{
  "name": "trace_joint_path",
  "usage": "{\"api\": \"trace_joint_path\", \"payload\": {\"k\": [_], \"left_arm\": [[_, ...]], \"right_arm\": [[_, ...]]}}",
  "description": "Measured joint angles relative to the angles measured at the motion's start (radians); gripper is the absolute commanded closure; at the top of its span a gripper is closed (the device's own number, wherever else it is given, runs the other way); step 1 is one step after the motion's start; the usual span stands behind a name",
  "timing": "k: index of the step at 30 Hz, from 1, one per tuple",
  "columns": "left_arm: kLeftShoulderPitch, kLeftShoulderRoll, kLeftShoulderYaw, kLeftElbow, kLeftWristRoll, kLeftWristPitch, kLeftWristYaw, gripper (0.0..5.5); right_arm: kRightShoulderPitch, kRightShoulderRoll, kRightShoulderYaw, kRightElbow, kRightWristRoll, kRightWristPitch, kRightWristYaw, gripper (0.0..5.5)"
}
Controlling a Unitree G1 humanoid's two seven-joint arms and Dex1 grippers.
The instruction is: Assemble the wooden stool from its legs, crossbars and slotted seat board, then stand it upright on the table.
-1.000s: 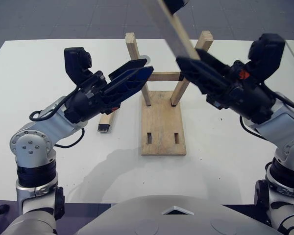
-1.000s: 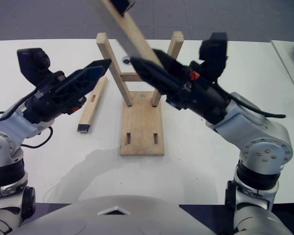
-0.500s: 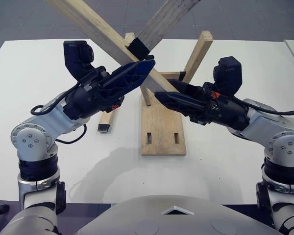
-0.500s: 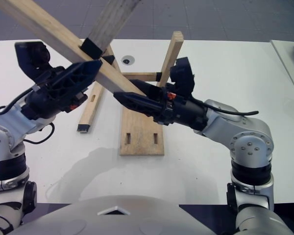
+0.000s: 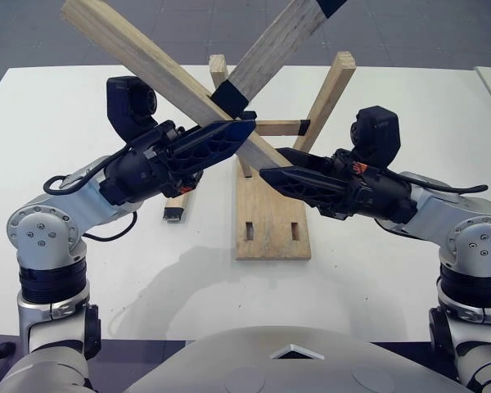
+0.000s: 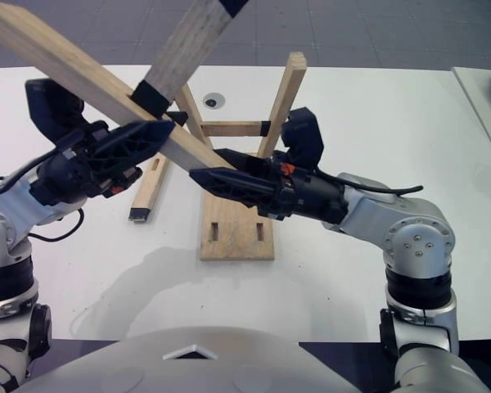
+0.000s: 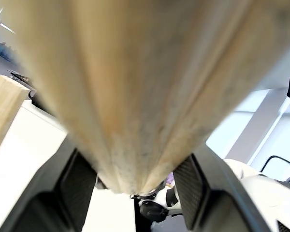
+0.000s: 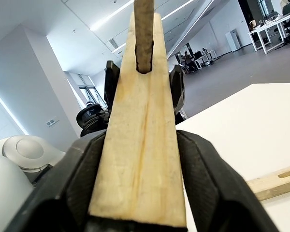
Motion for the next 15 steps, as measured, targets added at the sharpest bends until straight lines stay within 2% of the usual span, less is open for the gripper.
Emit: {"api": "trace_joint_path", "payload": {"k": [4,7,11,15], "left_arm": [[-0.003,0.027,0.033,0.020,0.112,-0.012,-0.089,3.45],[-0.002,0.075,0.030,0.023,0.263,-0.042,-0.248,3.46],[0.036,0.127,-0.045,0.028,0.513,-0.132,-0.468,3.46],[0.057,0.131,-0.133,0.066,0.711,-0.238,-0.577,3.46]], "right_arm": [[0.092,-0.073,-0.009,-0.001,-0.111,0.002,0.069,2.01],[0.233,-0.161,-0.031,0.003,-0.231,0.002,0.147,1.56],[0.382,-0.211,-0.064,0.003,-0.344,-0.020,0.223,0.85],[0.455,-0.212,-0.105,0.003,-0.381,-0.038,0.235,0.14]]}}
